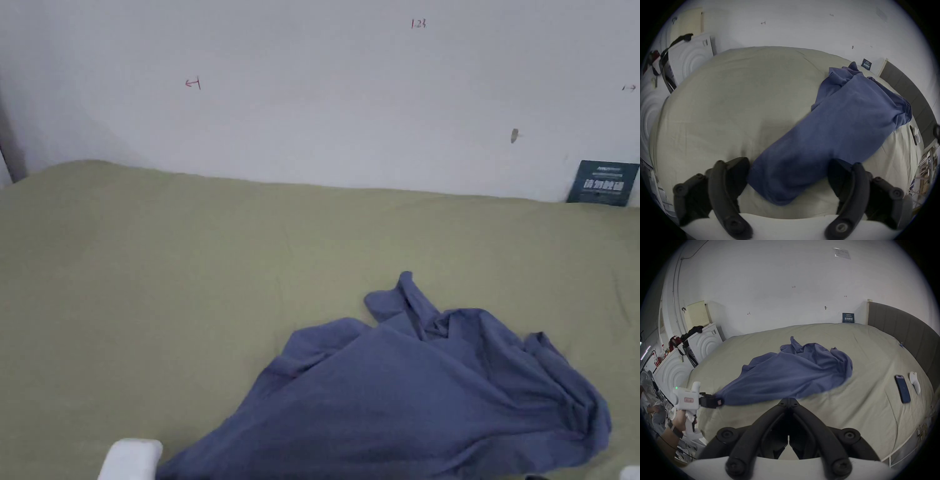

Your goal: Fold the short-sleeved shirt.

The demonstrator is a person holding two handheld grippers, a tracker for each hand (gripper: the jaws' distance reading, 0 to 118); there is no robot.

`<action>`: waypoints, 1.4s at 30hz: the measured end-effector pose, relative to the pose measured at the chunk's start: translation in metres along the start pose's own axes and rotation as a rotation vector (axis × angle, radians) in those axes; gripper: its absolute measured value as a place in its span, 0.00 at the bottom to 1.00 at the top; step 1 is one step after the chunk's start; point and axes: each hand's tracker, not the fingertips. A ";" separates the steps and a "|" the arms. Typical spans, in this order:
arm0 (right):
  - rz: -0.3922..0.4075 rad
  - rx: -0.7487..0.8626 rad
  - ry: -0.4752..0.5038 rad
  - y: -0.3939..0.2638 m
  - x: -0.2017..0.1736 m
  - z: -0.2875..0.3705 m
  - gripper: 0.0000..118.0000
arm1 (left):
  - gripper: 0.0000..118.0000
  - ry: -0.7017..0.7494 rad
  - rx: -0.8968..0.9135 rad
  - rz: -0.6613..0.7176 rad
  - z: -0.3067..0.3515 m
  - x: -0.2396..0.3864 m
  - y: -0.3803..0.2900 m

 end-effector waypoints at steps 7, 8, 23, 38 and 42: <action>0.248 -0.034 0.046 0.126 0.030 -0.156 0.66 | 0.04 -0.088 0.087 0.069 0.010 -0.007 -0.003; 0.272 -0.098 0.024 0.148 0.038 -0.186 0.83 | 0.04 -0.073 0.110 0.041 0.012 -0.005 -0.004; 0.834 -0.578 0.201 0.208 0.045 -0.405 0.85 | 0.04 -0.066 0.072 0.026 0.006 0.001 -0.010; 0.601 -0.280 0.236 0.200 0.067 -0.329 0.05 | 0.04 -0.075 0.091 0.052 0.005 -0.002 -0.005; 0.530 -0.160 0.281 0.220 0.065 -0.290 0.06 | 0.04 -0.130 0.169 0.089 0.019 -0.002 0.012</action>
